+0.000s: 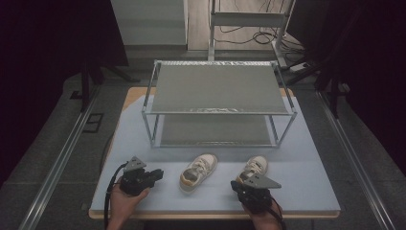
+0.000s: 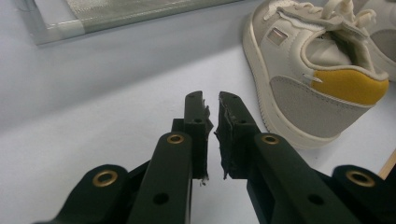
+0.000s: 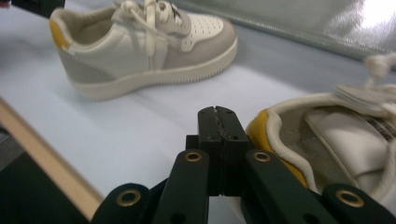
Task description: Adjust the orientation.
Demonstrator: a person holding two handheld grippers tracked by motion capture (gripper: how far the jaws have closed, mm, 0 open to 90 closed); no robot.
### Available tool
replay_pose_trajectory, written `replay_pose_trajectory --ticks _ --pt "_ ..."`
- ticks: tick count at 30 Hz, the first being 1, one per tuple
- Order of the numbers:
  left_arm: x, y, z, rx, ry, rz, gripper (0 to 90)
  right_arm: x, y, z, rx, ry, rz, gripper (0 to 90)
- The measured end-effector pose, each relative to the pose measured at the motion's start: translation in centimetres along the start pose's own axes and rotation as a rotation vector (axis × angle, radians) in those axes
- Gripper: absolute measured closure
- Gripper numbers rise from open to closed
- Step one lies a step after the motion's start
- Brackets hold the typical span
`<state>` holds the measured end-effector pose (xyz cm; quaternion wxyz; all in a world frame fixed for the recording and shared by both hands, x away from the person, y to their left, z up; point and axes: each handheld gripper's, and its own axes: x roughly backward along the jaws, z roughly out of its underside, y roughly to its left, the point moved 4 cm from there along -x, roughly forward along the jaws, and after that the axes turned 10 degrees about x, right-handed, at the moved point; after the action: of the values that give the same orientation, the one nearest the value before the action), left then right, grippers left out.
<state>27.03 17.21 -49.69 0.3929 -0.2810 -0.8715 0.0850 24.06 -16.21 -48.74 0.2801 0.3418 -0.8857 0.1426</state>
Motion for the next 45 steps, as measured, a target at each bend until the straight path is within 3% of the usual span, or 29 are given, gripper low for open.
replay_pose_trajectory --ticks 6,9,12,14,30,37,45 --pt "-0.1 0.0 0.0 -0.002 0.004 0.001 81.7 1.3 -0.4 1.0 0.004 0.023 0.008 89.7" --pt "-0.1 0.0 0.0 0.0 0.007 0.003 81.7 2.1 -0.9 1.5 -0.01 0.006 0.006 89.7" --pt "-0.1 0.0 -0.1 -0.004 0.008 0.007 81.7 2.7 -1.4 2.0 -0.005 0.021 0.042 89.7" --pt "-0.2 0.0 -0.1 -0.004 0.008 0.008 81.6 3.2 -1.8 2.3 -0.031 0.011 0.022 89.7" --pt "-0.8 -0.1 -0.4 -0.011 0.021 0.019 81.5 5.1 -4.0 3.7 -0.06 0.023 0.049 89.7" --pt "-1.0 -0.3 -0.5 -0.016 0.023 0.025 81.5 6.2 -6.0 4.7 -0.097 0.027 0.106 89.8" --pt "-1.0 -0.3 -0.5 -0.017 0.025 0.024 81.4 7.1 -8.1 5.6 -0.135 0.013 0.115 89.8"
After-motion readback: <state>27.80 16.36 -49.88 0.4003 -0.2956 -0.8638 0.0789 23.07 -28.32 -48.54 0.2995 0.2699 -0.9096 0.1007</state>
